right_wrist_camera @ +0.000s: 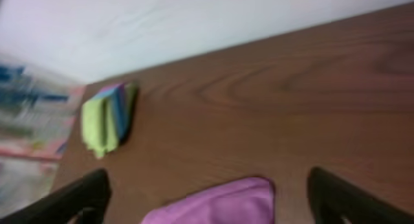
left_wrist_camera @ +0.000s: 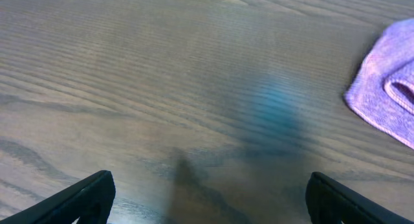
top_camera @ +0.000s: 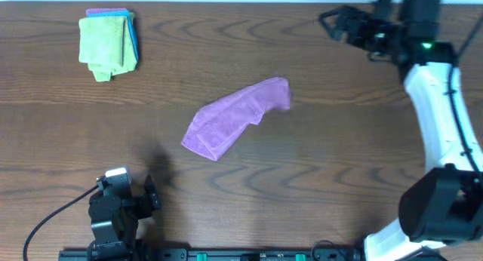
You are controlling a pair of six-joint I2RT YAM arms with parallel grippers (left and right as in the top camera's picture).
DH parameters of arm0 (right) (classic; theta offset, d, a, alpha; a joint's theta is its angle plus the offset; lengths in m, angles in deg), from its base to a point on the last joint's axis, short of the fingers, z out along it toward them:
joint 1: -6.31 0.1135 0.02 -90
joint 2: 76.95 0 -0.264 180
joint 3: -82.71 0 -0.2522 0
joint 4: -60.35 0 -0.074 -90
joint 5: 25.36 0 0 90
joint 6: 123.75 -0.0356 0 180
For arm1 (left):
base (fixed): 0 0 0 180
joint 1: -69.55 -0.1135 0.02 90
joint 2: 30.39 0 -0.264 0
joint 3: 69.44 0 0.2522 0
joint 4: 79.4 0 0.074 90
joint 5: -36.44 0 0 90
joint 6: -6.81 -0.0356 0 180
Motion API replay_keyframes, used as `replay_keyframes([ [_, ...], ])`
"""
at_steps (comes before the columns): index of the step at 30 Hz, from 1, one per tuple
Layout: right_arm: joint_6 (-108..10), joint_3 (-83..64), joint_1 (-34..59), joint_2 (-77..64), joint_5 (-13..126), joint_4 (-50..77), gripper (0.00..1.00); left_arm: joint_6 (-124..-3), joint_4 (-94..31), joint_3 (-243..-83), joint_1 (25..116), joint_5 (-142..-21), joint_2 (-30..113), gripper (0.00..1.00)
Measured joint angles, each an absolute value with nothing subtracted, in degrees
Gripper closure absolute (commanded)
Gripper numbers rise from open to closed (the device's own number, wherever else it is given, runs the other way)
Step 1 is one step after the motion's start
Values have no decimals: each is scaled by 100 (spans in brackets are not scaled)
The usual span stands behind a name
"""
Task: Fold the cloth
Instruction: 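Grasp the pink cloth's right end with the right gripper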
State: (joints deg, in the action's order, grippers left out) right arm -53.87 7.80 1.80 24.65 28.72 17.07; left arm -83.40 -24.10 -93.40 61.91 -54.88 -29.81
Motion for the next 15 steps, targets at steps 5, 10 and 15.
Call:
replay_keyframes([
  [5,-4830,782,333,2468,2918,1104,1,-8342,-2413,-9340,6191,-5488,-2981,5],
  [10,-3953,780,940,2468,3327,55,6,-8342,-2410,-9340,6191,-5488,-2981,4],
  [15,-3483,627,1524,2481,3770,-225,53,-8342,-2410,-9340,6191,-5488,-2981,5],
])
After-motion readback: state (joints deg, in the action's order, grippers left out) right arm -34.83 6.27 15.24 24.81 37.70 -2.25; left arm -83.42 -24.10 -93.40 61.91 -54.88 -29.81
